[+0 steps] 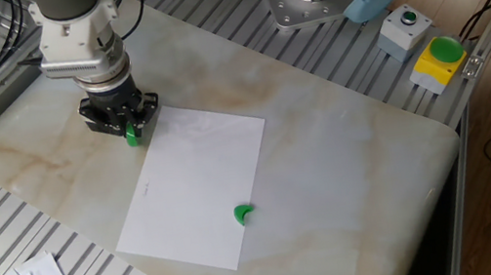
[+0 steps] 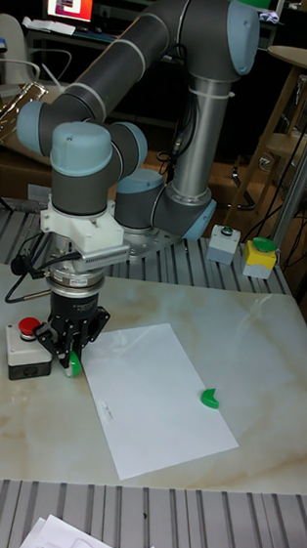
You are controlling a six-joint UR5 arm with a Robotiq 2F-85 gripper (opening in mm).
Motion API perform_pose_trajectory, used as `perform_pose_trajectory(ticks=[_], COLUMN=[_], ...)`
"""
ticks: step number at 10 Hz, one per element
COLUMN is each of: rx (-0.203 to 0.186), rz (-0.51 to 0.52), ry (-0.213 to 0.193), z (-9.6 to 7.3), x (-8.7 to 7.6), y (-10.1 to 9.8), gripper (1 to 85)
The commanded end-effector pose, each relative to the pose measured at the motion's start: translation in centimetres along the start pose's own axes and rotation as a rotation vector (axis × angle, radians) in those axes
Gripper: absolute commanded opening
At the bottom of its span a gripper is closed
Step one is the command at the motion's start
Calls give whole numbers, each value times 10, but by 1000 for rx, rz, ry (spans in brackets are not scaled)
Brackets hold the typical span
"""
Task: Use the correction tape on paper
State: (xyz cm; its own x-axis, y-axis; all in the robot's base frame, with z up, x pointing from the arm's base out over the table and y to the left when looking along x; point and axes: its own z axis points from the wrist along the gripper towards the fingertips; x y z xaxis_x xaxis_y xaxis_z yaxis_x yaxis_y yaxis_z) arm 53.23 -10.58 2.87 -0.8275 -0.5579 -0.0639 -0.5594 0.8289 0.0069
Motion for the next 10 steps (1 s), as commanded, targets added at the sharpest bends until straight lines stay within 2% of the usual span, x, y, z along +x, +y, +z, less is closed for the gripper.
perform_pose_trajectory(ticks=[1,10], rx=[-5,-15], rz=[-6,-13], ry=[-10,-4], z=[0,-2], x=[-2,-7], y=[0,2], gripper=[250,290])
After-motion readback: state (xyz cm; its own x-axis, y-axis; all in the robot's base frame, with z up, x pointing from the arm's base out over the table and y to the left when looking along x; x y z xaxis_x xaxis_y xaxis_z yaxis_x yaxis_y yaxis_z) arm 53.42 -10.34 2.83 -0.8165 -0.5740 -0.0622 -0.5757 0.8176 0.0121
